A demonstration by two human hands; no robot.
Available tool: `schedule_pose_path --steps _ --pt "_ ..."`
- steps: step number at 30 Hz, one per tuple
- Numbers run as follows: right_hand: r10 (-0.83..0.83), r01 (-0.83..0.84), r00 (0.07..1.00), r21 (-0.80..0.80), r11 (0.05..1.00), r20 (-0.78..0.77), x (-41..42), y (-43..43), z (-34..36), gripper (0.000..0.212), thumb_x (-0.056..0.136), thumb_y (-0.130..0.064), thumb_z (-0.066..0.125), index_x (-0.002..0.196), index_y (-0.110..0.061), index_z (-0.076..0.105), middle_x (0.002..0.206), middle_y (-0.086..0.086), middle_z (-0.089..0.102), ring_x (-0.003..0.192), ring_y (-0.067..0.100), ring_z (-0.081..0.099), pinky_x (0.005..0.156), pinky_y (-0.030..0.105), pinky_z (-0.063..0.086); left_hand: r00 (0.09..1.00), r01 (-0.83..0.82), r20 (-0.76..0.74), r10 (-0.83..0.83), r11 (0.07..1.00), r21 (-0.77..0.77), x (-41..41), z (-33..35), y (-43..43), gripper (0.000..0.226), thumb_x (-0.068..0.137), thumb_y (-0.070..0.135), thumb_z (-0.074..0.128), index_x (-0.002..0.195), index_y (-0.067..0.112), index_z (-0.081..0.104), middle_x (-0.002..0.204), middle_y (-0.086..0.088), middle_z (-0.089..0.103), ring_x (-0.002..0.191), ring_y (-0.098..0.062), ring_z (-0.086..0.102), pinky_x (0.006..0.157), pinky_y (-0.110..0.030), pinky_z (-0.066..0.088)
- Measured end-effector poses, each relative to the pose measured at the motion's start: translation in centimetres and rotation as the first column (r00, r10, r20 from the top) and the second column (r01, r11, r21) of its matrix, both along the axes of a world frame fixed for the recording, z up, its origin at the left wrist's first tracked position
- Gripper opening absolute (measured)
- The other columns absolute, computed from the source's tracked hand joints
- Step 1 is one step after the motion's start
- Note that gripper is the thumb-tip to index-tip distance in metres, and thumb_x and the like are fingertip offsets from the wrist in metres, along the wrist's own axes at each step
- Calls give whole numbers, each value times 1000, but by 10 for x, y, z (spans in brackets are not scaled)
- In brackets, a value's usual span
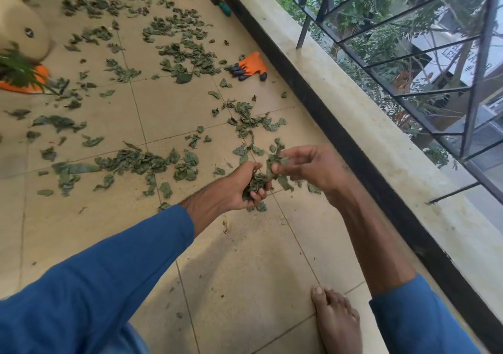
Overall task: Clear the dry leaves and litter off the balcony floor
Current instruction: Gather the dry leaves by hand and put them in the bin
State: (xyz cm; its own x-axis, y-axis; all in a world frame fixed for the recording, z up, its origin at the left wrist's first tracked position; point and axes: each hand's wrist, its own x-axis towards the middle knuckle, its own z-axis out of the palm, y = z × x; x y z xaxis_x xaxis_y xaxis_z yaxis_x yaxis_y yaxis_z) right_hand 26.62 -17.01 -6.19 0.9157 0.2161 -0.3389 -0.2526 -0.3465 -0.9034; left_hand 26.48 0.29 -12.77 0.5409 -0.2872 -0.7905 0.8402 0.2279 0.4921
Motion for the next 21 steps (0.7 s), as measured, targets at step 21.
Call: schedule_pose_path --steps 21 --pt "100 29 941 -373 927 322 -8 58 -37 20 64 -1 90 70 -10 73 66 0 72 57 9 68 56 29 58 965 -124 256 53 955 270 -9 4 9 51 91 63 60 87 14 75 72 -5 70 62 -17 63 60 -28 58"
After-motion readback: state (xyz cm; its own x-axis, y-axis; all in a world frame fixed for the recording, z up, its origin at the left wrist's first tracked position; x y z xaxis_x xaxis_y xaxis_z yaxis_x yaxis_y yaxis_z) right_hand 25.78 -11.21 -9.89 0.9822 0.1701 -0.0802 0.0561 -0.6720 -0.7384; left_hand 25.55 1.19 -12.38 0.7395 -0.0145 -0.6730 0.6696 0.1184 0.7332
